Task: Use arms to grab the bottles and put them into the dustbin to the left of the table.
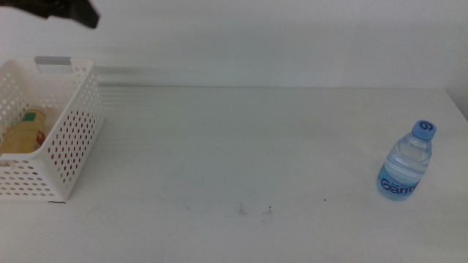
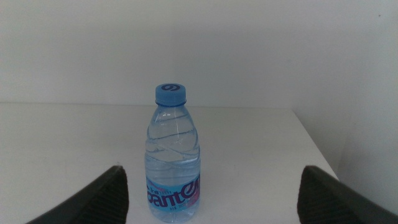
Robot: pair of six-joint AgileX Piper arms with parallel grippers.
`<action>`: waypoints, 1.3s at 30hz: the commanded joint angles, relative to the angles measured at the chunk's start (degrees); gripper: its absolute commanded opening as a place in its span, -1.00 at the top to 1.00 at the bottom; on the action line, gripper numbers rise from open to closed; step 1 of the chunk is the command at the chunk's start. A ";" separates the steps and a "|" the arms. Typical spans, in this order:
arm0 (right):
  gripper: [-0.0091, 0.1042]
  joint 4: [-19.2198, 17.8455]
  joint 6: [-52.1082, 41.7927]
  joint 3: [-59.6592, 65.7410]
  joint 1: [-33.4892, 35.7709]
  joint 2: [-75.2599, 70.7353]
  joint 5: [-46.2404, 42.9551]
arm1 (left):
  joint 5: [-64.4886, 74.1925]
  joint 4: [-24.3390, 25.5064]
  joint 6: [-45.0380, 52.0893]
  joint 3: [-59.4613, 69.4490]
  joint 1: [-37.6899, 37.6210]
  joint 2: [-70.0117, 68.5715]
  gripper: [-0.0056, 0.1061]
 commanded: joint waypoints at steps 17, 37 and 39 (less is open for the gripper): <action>-0.49 -0.39 -0.33 0.22 -0.46 -0.28 -0.50 | -21.02 -7.87 3.46 27.30 -16.58 -28.80 -0.78; -0.49 -0.39 -0.33 0.22 -0.46 -0.28 -0.50 | -23.23 -14.80 10.58 45.95 -24.06 -43.95 -0.78; -0.49 -0.39 -0.33 0.22 -0.46 -0.28 -0.50 | -25.81 -13.15 10.58 48.73 -26.23 -46.40 -0.78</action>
